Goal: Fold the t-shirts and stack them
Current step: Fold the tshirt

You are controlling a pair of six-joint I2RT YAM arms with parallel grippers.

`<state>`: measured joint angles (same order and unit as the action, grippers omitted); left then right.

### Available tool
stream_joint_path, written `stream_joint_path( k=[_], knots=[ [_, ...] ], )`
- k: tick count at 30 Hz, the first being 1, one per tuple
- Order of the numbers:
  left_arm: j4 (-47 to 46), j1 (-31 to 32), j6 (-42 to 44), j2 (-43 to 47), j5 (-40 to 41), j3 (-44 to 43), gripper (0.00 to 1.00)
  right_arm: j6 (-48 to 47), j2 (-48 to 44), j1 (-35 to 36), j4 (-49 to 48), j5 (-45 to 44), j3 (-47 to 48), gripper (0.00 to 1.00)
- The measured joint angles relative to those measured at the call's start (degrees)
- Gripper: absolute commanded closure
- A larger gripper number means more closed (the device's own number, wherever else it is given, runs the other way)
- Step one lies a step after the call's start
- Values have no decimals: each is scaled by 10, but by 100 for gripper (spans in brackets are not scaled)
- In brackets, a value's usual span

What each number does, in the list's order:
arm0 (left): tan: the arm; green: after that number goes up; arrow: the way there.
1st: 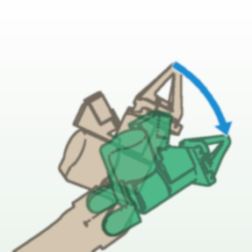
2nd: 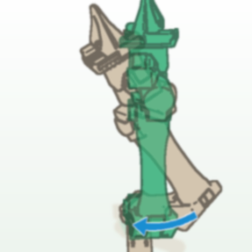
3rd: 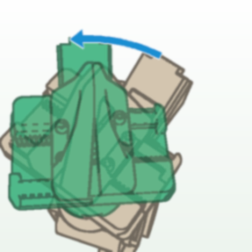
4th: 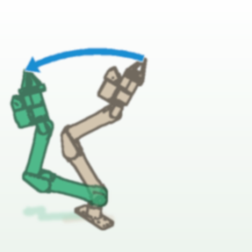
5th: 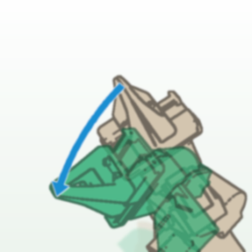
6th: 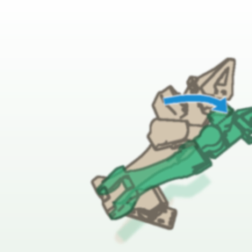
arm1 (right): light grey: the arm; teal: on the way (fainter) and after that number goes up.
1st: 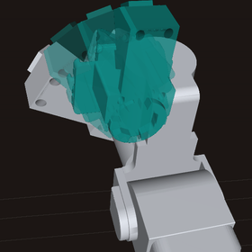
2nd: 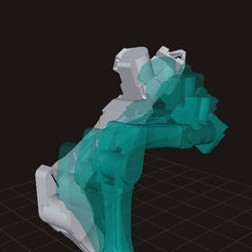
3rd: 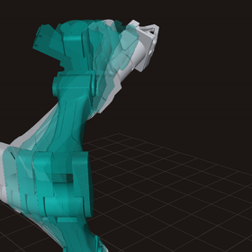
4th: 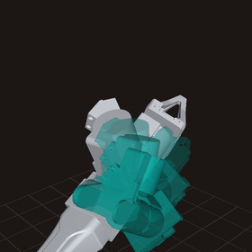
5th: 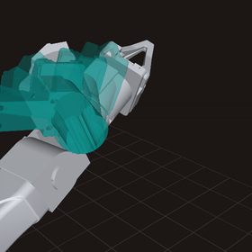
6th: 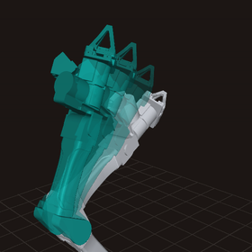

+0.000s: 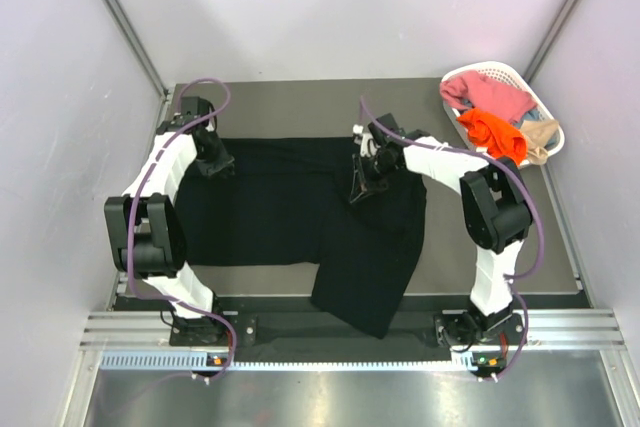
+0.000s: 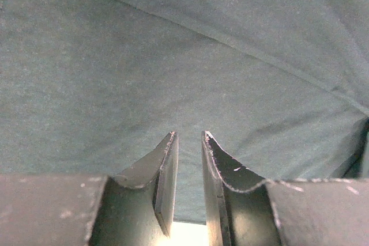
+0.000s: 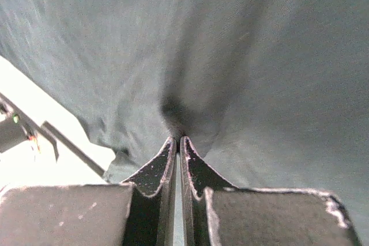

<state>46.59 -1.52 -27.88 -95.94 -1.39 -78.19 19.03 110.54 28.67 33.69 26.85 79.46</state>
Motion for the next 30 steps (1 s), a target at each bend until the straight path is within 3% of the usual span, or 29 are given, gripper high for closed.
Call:
stream_joint_path(
  k=[4, 8, 11, 17, 23, 30],
  knots=[
    [0, 0, 2, 0, 2, 3, 72, 7, -2, 29, -1, 9, -34, 91],
    [0, 0, 4, 0, 11, 5, 71, 3, -2, 41, 10, 28, -52, 63],
    [0, 0, 6, 0, 16, 5, 71, -19, -2, 37, 37, 26, -34, 52],
    [1, 0, 6, -8, 24, 1, 70, -43, -2, 0, 64, 4, 52, 48],
    [0, -10, 2, -63, 34, -48, 73, -34, 15, -53, 90, -122, 134, 34],
    [6, -19, -23, -179, 107, -143, 69, -24, 140, -68, 117, -293, 267, 28]
  ],
)
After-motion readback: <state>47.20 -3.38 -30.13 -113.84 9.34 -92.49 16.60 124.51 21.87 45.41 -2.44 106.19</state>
